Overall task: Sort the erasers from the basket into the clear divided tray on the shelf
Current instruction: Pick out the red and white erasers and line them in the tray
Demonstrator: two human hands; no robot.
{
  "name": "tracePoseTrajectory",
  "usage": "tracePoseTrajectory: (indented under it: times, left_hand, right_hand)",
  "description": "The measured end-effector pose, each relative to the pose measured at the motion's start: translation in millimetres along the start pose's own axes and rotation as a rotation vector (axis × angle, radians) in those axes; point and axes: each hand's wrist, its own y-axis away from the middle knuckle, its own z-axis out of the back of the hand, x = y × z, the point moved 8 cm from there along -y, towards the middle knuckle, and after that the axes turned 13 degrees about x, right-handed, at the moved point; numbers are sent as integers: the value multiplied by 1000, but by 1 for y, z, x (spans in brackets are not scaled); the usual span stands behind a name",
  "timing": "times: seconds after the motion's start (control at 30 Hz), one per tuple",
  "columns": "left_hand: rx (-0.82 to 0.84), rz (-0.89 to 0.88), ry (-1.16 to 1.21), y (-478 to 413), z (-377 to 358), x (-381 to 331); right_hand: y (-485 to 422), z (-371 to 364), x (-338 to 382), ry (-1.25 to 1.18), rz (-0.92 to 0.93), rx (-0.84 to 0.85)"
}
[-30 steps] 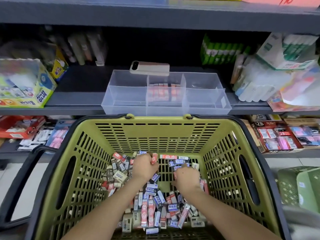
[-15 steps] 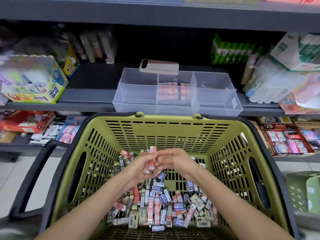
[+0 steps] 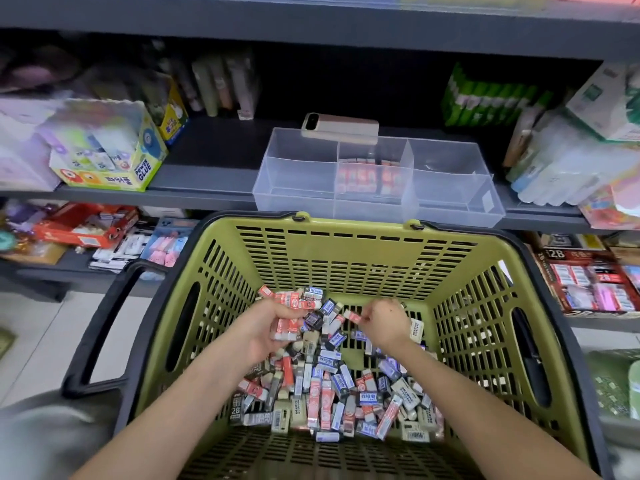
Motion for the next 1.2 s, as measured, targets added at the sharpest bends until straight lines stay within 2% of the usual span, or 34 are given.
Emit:
tracePoseTrajectory:
  times: [0.07,0.17,0.3,0.47,0.53,0.6,0.63,0.7,0.8,0.87,0.93,0.97,1.0,1.07,1.13,1.2]
  left_hand:
    - [-22,46,32,2,3,7]
    - [-38,108,108,3,1,16]
    - [-25,84,141,1,-6,11]
    - [-33,18,198,3,-7,4]
    - [-59,-6,150,4,-6,3]
    - [-50,4,111,2,-12,5]
    - [-20,22,97,2,-18,7]
    - [62,67,86,4,-32,11]
    - [155,109,115,6,-40,13]
    - [220,95,119,7,-42,9]
    - [201,60,154,7,-38,3]
    - [157,47,192,6,-33,2]
    - [113,30,237,5,-27,1]
    - [87,-6,303,6,-22,-4]
    - [93,-31,322,6,-19,-9]
    - [88,-51,295,6,-19,-13]
  right_hand:
    - [2,5,8,-97,13,-31]
    - [4,4,17,55,55,-50]
    - [1,-19,1,123,-35,128]
    - [6,-25,-16,-113,-78,146]
    - [13,-15,-9,-399,-53,120]
    - [24,-7,15,-768,48,248]
    - [33,-4,33,-873,113,327]
    - [49,4,62,-889,220,378]
    - [71,14,86,-810,305,282]
    - [78,12,95,-945,361,378]
    - [77,6,89,-1072,302,468]
    - [75,-1,79,-1045,216,474]
    - [74,-13,67,-917,106,476]
    - [76,-48,45,-543,-59,544]
    - [78,-79,38,-362,-117,599]
    - [74,-89,40,-237,-110,526]
